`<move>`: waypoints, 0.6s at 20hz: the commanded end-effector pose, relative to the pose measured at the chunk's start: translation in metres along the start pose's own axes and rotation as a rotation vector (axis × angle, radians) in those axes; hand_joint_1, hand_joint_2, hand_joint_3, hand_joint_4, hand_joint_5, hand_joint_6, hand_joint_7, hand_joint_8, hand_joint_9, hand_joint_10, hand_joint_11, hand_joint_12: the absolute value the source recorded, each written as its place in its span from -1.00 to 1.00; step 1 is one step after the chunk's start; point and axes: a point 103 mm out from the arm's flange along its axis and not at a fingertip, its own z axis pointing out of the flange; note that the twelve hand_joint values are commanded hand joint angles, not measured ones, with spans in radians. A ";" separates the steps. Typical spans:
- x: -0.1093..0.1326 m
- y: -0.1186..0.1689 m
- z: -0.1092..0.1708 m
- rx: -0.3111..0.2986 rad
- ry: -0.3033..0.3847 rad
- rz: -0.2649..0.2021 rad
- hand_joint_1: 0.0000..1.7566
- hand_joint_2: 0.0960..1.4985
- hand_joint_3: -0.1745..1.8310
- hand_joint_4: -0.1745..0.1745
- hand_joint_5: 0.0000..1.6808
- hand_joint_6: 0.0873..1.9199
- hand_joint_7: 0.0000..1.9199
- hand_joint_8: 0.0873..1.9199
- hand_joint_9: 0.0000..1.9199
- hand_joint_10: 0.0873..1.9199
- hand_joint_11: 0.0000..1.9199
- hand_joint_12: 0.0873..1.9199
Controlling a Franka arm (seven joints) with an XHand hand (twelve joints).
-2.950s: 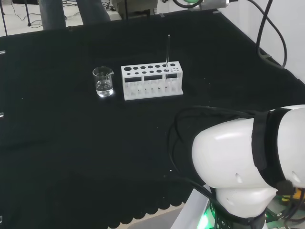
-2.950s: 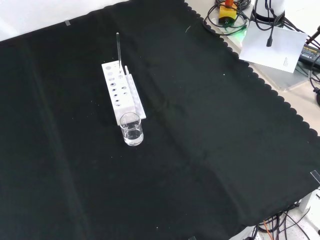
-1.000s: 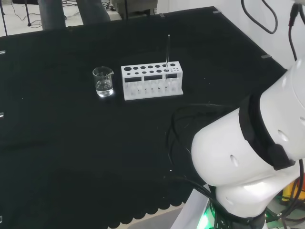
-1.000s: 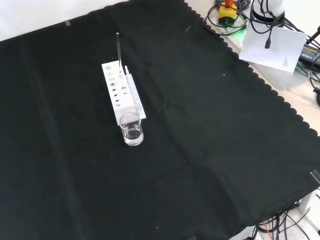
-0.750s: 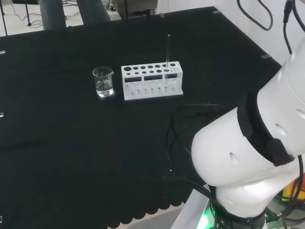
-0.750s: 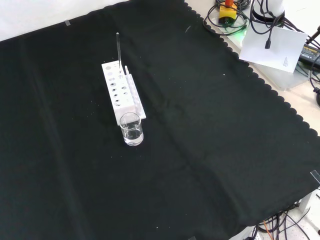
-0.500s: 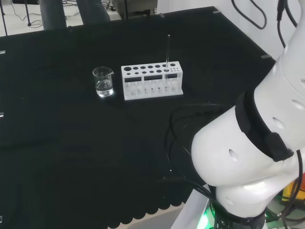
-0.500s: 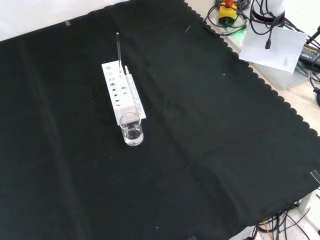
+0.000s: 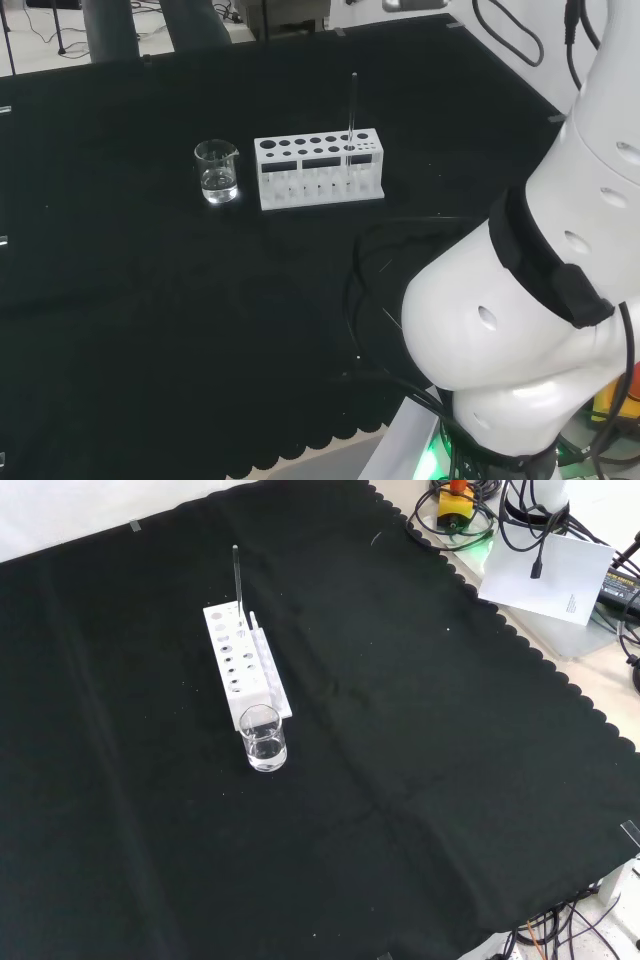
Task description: Take the glass rod from the white test tube rack.
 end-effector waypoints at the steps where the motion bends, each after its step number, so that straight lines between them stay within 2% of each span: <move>1: 0.001 0.004 0.032 0.019 -0.003 0.009 -0.18 0.07 -0.23 -1.00 -0.74 -1.00 -0.78 -0.02 -0.64 -0.07 -0.69 0.46; 12: -0.005 0.014 0.077 0.044 -0.003 0.011 -0.17 0.07 -0.23 -1.00 -0.73 -1.00 -0.74 -0.02 -0.58 -0.08 -0.67 0.45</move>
